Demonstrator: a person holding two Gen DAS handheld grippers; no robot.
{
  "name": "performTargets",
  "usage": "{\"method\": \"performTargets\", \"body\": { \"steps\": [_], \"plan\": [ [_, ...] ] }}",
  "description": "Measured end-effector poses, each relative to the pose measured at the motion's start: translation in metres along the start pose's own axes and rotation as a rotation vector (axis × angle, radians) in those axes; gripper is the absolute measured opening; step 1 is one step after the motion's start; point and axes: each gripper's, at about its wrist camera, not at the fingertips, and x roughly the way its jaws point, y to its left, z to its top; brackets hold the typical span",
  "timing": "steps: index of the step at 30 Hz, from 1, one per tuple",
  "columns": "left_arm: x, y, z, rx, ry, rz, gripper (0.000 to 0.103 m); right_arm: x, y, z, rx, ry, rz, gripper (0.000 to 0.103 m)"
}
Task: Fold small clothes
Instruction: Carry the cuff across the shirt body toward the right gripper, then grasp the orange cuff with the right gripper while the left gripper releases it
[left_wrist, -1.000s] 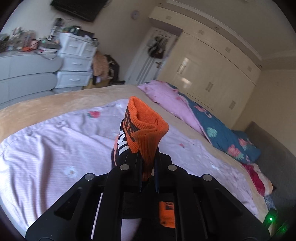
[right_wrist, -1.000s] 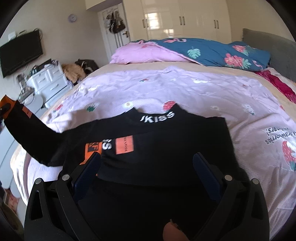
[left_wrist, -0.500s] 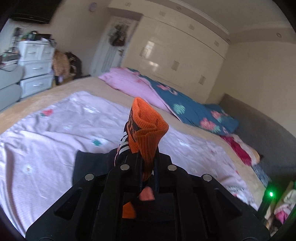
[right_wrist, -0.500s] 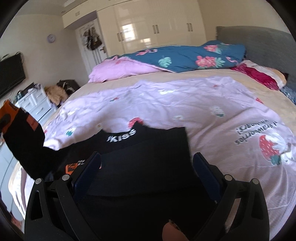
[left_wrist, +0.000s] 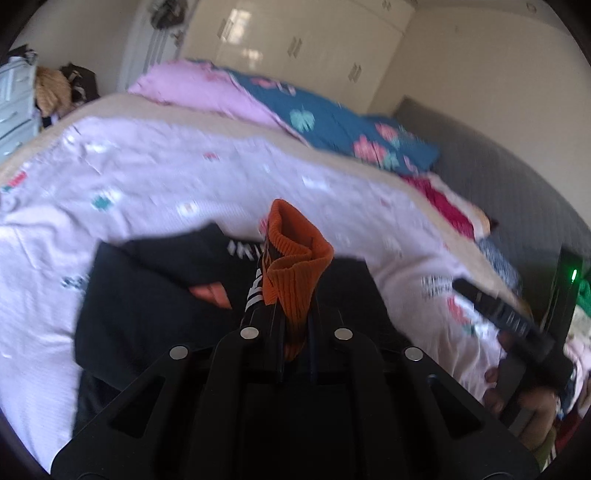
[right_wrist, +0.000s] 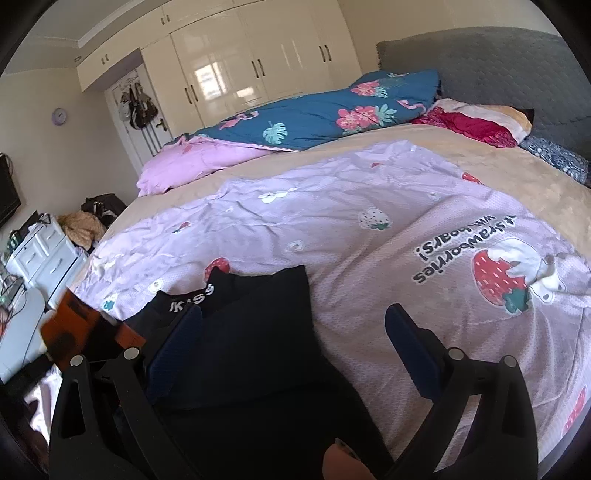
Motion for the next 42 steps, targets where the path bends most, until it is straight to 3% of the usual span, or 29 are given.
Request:
{"method": "performTargets", "body": {
  "steps": [9,12,17,18,23,27,28,30,32,34,36,38,42],
  "plan": [
    [0.042,-0.019,-0.034,0.077,0.172,-0.085,0.005,0.013,-0.009,-0.003,0.035,0.044,-0.034,0.099],
    [0.053,-0.022,-0.042,0.092,0.234,-0.134,0.016,0.021,-0.011,-0.006,0.049,0.080,-0.031,0.099],
    [0.053,-0.026,-0.052,0.096,0.279,-0.198,0.055,0.030,-0.011,-0.012,0.047,0.122,-0.038,0.099],
    [0.051,-0.025,-0.052,0.101,0.278,-0.198,0.055,0.031,-0.010,-0.015,0.043,0.135,-0.034,0.099],
    [0.037,-0.003,-0.028,0.087,0.214,-0.120,0.076,0.038,0.002,-0.038,0.003,0.217,0.007,0.099],
    [0.031,0.026,0.001,0.064,0.147,-0.008,0.077,0.044,0.033,-0.063,-0.084,0.277,0.064,0.098],
    [0.029,0.033,0.006,0.055,0.130,0.016,0.088,0.046,0.040,-0.068,-0.098,0.292,0.071,0.095],
    [0.023,0.050,0.016,0.037,0.087,0.060,0.091,0.054,0.052,-0.078,-0.121,0.327,0.073,0.078],
    [0.018,0.063,0.020,0.015,0.063,0.071,0.091,0.062,0.061,-0.088,-0.142,0.345,0.052,0.072],
    [0.015,0.077,0.023,-0.002,0.049,0.085,0.091,0.065,0.065,-0.094,-0.149,0.349,0.049,0.051],
    [0.010,0.093,0.028,-0.033,0.032,0.114,0.091,0.064,0.072,-0.097,-0.160,0.338,0.085,0.015],
    [0.000,0.113,0.033,-0.084,0.005,0.129,0.091,0.054,0.082,-0.093,-0.203,0.286,0.107,0.009],
    [-0.017,0.148,0.039,-0.180,-0.051,0.132,0.091,0.030,0.113,-0.062,-0.334,0.145,0.165,0.008]
  ]
}}
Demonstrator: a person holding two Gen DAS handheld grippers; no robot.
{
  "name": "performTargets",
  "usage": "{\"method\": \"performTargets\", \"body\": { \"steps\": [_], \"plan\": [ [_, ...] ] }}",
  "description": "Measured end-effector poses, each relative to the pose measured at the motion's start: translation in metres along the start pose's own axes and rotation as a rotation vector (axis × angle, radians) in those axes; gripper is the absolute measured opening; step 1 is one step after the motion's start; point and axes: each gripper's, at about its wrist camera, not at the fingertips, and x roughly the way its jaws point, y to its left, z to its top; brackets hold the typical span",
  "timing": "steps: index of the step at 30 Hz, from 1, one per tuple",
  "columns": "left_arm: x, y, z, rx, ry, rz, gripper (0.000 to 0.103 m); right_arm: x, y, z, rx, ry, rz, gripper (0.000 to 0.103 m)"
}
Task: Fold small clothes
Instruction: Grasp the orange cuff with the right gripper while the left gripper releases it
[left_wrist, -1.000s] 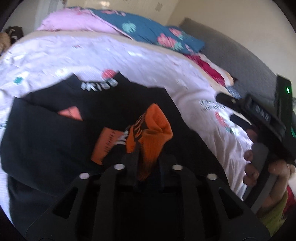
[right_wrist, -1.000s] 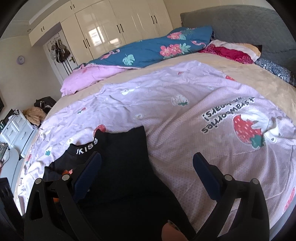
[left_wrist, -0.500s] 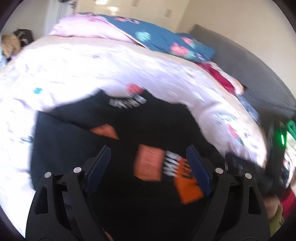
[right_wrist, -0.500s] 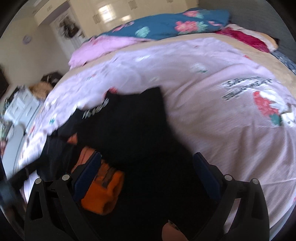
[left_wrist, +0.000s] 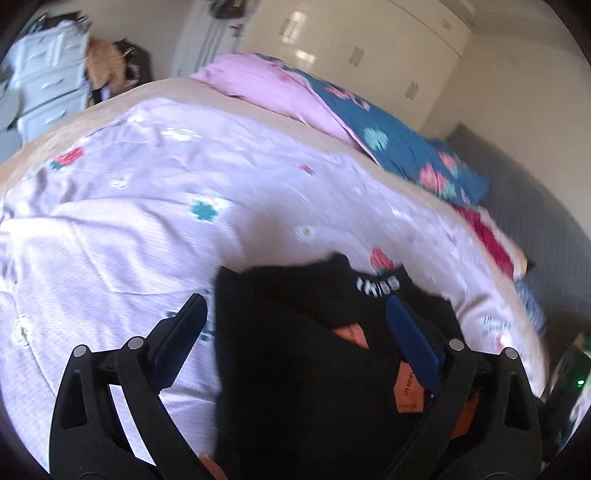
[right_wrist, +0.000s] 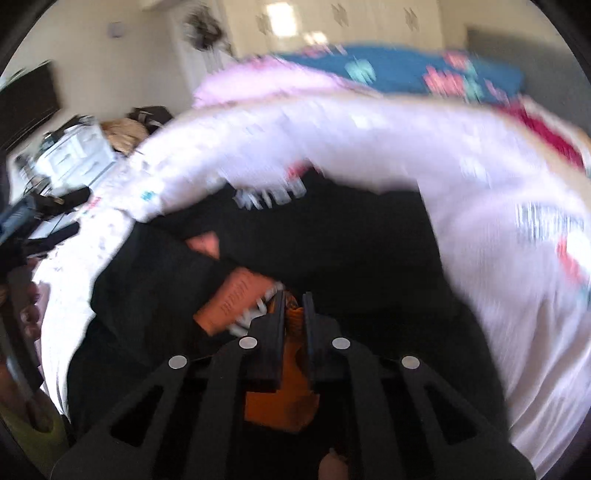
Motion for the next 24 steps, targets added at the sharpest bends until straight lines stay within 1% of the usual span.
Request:
{"method": "performTargets", "body": {
  "steps": [2,4,6,8,9,11,15,20,24],
  "plan": [
    [-0.004,0.009,0.003,-0.025,-0.013,0.010,0.091,-0.008,0.006,0.020,-0.045,-0.049,0.023,0.008],
    [-0.007,0.014,0.005,-0.025,-0.023,0.024,0.091,-0.018,0.012,0.043,-0.094,-0.105,0.044,0.008],
    [-0.007,0.016,0.006,-0.026,-0.027,0.025,0.091,-0.026,0.013,0.062,-0.120,-0.155,0.047,0.008],
    [-0.003,0.013,0.004,-0.017,-0.012,0.018,0.091,-0.025,0.009,0.072,-0.136,-0.167,0.024,0.008],
    [0.000,0.010,0.003,-0.005,-0.003,0.017,0.091,-0.020,0.003,0.074,-0.140,-0.162,-0.007,0.008],
    [0.009,0.001,-0.001,0.024,0.018,0.017,0.091,-0.011,-0.005,0.074,-0.135,-0.147,-0.031,0.008],
    [0.024,-0.018,-0.012,0.091,0.057,0.025,0.091,0.009,-0.027,0.060,-0.102,-0.096,-0.096,0.008],
    [0.044,-0.037,-0.030,0.172,0.118,0.026,0.091,0.031,-0.036,0.048,-0.081,-0.040,-0.136,0.008],
    [0.049,-0.039,-0.033,0.177,0.133,0.012,0.091,0.040,-0.040,0.041,-0.071,-0.011,-0.152,0.008]
  ]
}}
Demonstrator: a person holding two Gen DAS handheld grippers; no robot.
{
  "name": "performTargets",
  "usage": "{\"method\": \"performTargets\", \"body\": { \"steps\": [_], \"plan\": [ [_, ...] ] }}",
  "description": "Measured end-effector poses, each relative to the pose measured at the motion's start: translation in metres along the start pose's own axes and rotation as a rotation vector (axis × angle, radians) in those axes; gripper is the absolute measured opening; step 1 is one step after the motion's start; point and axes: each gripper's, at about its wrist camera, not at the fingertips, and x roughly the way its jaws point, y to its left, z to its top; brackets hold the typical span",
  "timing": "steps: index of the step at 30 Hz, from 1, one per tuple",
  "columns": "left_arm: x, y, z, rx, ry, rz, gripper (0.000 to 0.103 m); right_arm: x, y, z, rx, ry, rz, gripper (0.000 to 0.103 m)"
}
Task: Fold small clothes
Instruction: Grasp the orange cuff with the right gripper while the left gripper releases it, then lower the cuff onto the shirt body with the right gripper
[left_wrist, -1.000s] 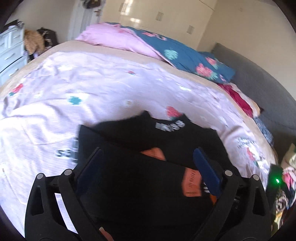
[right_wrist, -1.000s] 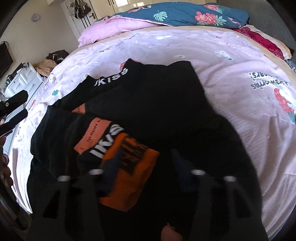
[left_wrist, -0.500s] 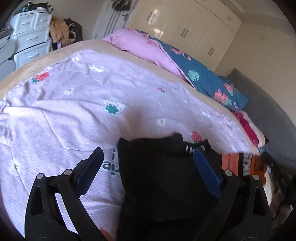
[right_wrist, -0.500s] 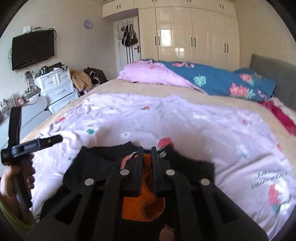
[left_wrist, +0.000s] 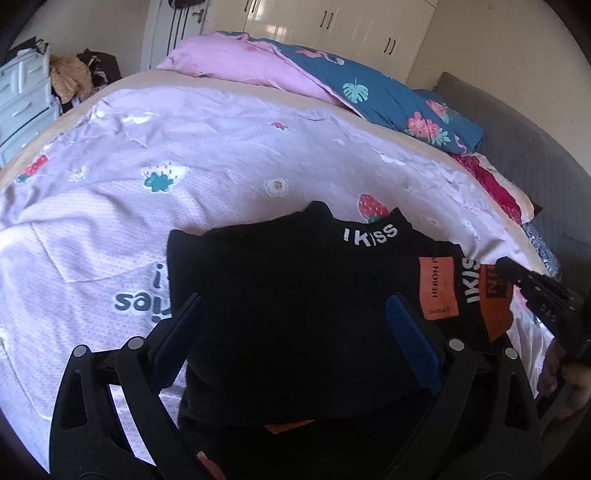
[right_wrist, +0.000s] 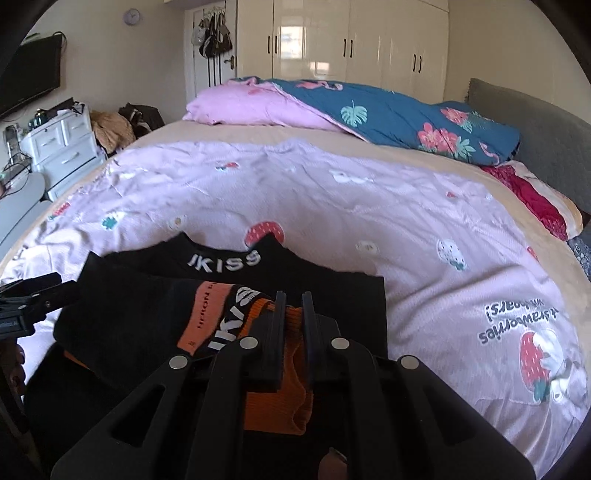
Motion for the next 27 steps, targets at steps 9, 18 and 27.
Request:
{"method": "performTargets", "body": {
  "steps": [9,18,27],
  "plan": [
    [0.009,-0.006,-0.005,0.015,0.027,0.003,0.091,0.004,0.002,-0.005,0.000,0.012,-0.043,0.013],
    [0.014,-0.014,-0.011,0.053,0.049,0.008,0.062,-0.002,0.008,-0.008,0.013,0.014,0.023,0.030],
    [0.037,-0.004,-0.029,0.063,0.160,0.020,0.032,0.013,0.047,-0.023,-0.046,0.103,0.137,0.033]
  ]
}}
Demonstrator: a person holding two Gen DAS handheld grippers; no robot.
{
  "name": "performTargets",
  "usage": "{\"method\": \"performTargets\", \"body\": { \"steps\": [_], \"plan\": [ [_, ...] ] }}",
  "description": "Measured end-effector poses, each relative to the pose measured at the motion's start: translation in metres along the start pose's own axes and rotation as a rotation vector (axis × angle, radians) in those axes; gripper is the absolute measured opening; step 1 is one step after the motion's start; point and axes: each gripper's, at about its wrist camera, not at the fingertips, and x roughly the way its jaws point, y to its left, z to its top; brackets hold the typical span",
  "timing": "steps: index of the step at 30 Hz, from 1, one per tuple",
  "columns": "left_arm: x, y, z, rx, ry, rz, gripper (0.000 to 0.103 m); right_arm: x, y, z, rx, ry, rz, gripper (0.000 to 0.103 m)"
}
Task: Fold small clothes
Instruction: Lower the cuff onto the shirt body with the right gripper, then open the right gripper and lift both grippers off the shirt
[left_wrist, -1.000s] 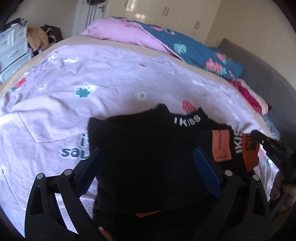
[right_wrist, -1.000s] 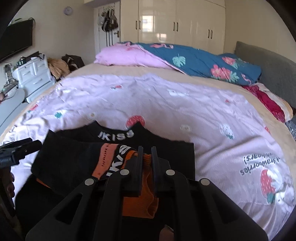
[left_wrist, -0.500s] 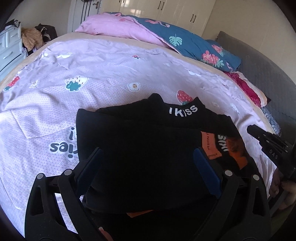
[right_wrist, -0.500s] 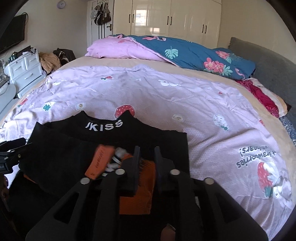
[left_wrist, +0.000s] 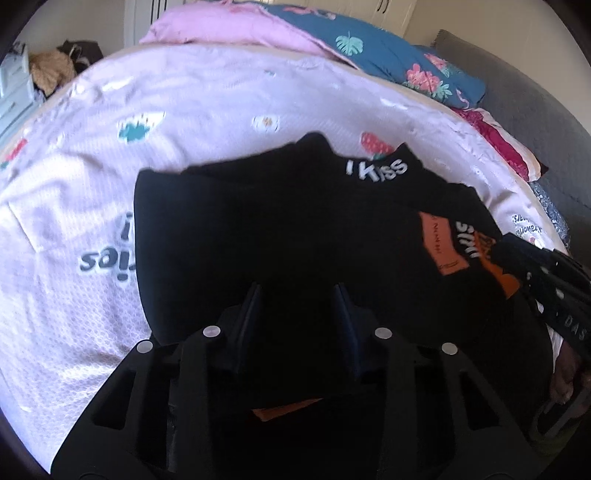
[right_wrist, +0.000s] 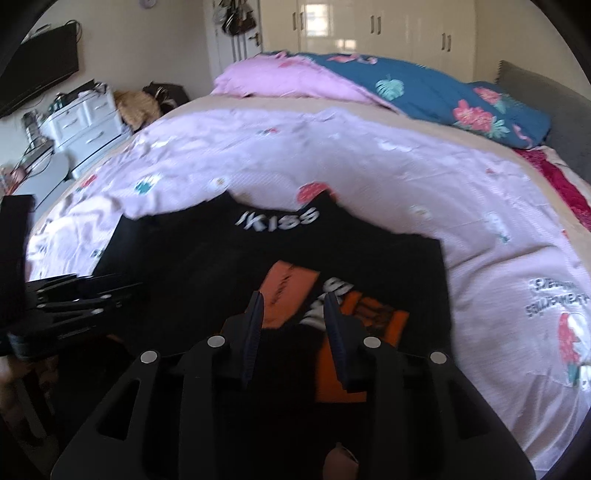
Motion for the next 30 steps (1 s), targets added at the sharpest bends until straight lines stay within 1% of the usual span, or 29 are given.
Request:
{"method": "performTargets", "body": {
  "steps": [3,6,8,9,13,16,18,19,22,23,24,25,26,27,30],
  "plan": [
    [-0.002,0.002,0.000,-0.001,-0.002,-0.001,0.032,0.009,0.004,-0.005,-0.008,0.034,0.004,0.034],
    [-0.001,0.006,-0.002,-0.006,0.000,-0.007,0.032,0.022,0.000,-0.010,0.002,0.091,-0.014,0.035],
    [-0.002,0.006,-0.002,-0.003,0.000,-0.005,0.032,0.035,-0.004,-0.016,-0.002,0.170,-0.074,0.038],
    [-0.002,0.006,-0.002,-0.002,0.000,-0.005,0.032,0.037,-0.005,-0.019,-0.006,0.176,-0.080,0.039],
    [-0.002,0.003,-0.002,0.005,0.000,0.001,0.032,0.038,-0.008,-0.022,0.017,0.177,-0.064,0.040],
    [-0.002,0.002,-0.001,0.007,0.000,0.003,0.032,0.033,-0.010,-0.022,0.031,0.155,-0.042,0.042],
    [-0.002,0.000,0.000,0.008,0.000,0.003,0.032,0.027,-0.011,-0.021,0.048,0.132,-0.015,0.049],
    [-0.003,0.000,0.000,0.008,-0.001,0.002,0.032,0.024,-0.012,-0.019,0.054,0.122,-0.012,0.051],
    [-0.004,-0.001,0.001,0.010,-0.001,0.002,0.033,0.017,-0.017,-0.016,0.068,0.089,-0.011,0.053],
    [-0.005,-0.001,0.001,0.011,-0.002,0.000,0.035,0.014,-0.018,-0.015,0.076,0.078,-0.010,0.059],
    [-0.006,-0.001,0.002,0.010,-0.005,-0.003,0.037,0.010,-0.020,-0.014,0.081,0.067,-0.010,0.068],
    [-0.008,-0.001,0.002,0.008,-0.009,-0.006,0.042,0.007,-0.021,-0.014,0.083,0.053,-0.012,0.070],
    [-0.009,-0.002,0.003,0.009,-0.014,-0.009,0.045,0.005,-0.022,-0.013,0.085,0.043,-0.015,0.075],
    [-0.011,-0.002,0.003,0.011,-0.016,-0.008,0.046,0.003,-0.022,-0.012,0.086,0.033,-0.019,0.081],
    [-0.017,-0.002,0.003,0.014,-0.029,-0.003,0.052,0.000,-0.024,-0.009,0.091,0.014,-0.035,0.090]
  ]
}}
